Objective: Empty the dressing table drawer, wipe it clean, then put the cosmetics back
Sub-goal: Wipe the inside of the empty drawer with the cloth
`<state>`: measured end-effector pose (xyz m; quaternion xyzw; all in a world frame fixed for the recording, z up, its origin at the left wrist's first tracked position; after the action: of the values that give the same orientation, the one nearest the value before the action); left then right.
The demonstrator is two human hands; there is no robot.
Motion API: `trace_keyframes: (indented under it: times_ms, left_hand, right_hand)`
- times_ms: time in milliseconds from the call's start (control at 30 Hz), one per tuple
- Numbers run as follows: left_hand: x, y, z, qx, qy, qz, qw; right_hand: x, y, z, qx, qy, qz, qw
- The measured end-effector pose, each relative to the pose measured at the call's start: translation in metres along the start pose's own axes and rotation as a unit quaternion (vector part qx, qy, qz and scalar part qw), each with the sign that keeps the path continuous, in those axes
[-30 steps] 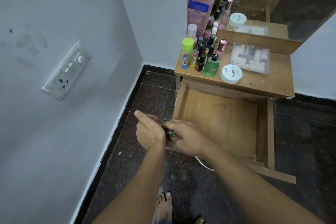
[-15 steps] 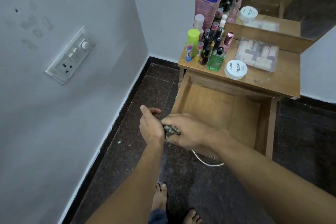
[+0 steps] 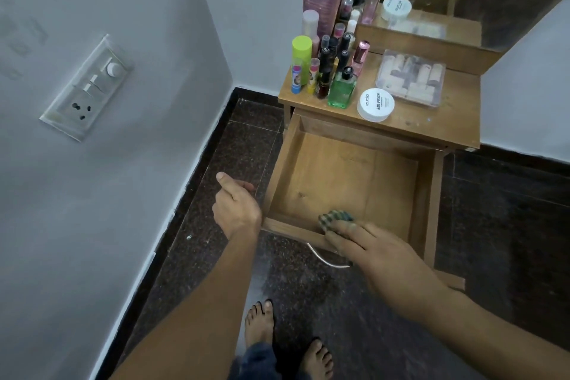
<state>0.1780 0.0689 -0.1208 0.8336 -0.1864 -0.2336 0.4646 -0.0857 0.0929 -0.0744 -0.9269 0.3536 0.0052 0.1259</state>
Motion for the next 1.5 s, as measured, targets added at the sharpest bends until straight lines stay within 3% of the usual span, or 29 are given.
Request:
trace_keyframes:
  times_ms: [233,433,533,600,667,767,867,1000,1133,1333,1500]
  left_hand:
    - [0.0,0.008,0.001,0.061,-0.025,0.047,0.997]
    - [0.003,0.01,0.009,0.153,-0.058,0.098,0.982]
    - [-0.001,0.018,0.016,0.216,-0.087,0.128,0.964]
    - [-0.004,0.025,0.021,0.28,-0.101,0.148,0.943]
    - [-0.004,0.029,0.026,0.347,-0.112,0.169,0.916]
    - [-0.005,0.031,0.034,0.404,-0.133,0.178,0.887]
    - [-0.006,0.032,0.037,0.424,-0.145,0.19,0.873]
    - [-0.008,0.033,0.036,0.421,-0.143,0.189,0.876]
    - [-0.01,0.034,0.035,0.415,-0.151,0.18,0.879]
    - [-0.012,0.038,0.034,0.408,-0.166,0.172,0.881]
    - [-0.016,0.041,0.034,0.408,-0.177,0.168,0.88]
  right_hand:
    - [-0.069,0.03,0.01,-0.092,0.023,0.049,0.994]
    - [-0.124,0.064,0.002,-0.103,0.014,0.102,0.989]
    - [-0.144,0.087,-0.004,-0.029,-0.017,0.145,0.989]
    - [-0.148,0.103,-0.012,0.096,-0.028,0.171,0.98]
    - [-0.144,0.114,-0.029,0.206,0.018,0.196,0.958]
    - [-0.137,0.127,-0.041,0.284,0.096,0.254,0.92]
    - [-0.122,0.121,-0.025,0.305,0.032,0.222,0.926]
    - [-0.101,0.127,-0.004,0.24,-0.092,0.156,0.954]
    - [-0.081,0.131,-0.004,0.169,-0.134,0.075,0.974]
    - [-0.091,0.117,-0.003,0.041,-0.076,-0.027,0.996]
    - [-0.089,0.128,-0.007,0.012,-0.033,0.008,0.999]
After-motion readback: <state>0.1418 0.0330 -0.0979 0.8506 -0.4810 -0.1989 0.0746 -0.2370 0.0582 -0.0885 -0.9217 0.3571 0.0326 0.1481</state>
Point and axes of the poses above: each hand's wrist, its own x-axis towards the middle knuckle, its own z-axis out of the palm, y = z × x, the point moved 8 cm from there along x, towards the middle knuckle, and after that the axes turned 4 degrees about -x, right-handed, at the moved point
